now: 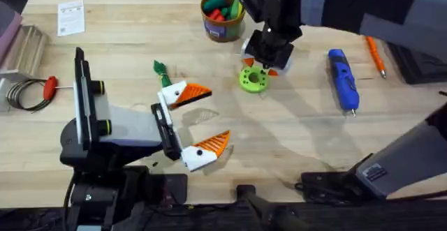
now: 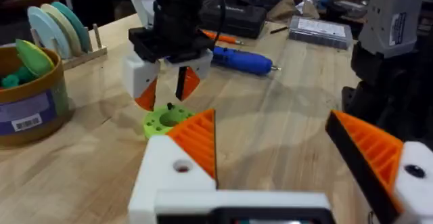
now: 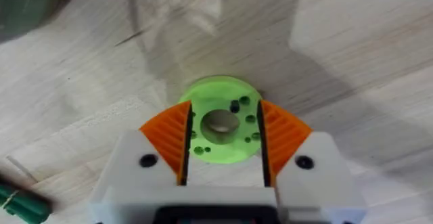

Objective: Pick up the gripper from the table and insert it into the empty holder that is missing its gripper. Then pick up a screw, insert it into the mounting hole, and use the screwdriver to tighten it. Finally, clean up the table by picking up the vegetable and placing it into the bucket.

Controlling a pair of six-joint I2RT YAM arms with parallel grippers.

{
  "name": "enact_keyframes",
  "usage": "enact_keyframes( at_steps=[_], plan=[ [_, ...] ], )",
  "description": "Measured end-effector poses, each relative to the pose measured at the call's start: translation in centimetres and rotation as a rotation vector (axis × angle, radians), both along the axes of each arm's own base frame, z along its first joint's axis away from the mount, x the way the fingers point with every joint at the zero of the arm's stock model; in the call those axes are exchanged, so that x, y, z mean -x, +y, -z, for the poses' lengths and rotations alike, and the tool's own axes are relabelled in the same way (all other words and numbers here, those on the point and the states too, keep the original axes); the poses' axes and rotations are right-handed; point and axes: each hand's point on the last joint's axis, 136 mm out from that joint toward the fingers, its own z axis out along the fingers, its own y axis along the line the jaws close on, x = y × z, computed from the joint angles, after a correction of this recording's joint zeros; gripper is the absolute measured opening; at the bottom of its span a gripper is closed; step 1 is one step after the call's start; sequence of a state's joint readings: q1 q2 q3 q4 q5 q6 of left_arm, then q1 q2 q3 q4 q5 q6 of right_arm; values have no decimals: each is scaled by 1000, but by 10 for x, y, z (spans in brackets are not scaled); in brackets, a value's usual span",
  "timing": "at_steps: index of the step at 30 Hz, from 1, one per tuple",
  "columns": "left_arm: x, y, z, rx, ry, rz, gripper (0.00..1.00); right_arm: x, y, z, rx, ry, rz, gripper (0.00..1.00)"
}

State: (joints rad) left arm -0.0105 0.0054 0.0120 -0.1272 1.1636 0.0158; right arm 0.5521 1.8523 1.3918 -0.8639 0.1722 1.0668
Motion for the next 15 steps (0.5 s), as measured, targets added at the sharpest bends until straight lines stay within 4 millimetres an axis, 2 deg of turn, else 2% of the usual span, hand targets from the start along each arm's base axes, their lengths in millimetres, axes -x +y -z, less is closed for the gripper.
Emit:
enact_keyframes(
  at_steps=[8,15],
  plan=[
    [0,0,0,0,0,0,986,2,1,4,7,10,-5,540],
    [0,0,0,0,0,0,985,2,1,11,17,27,-5,464]
  ],
)
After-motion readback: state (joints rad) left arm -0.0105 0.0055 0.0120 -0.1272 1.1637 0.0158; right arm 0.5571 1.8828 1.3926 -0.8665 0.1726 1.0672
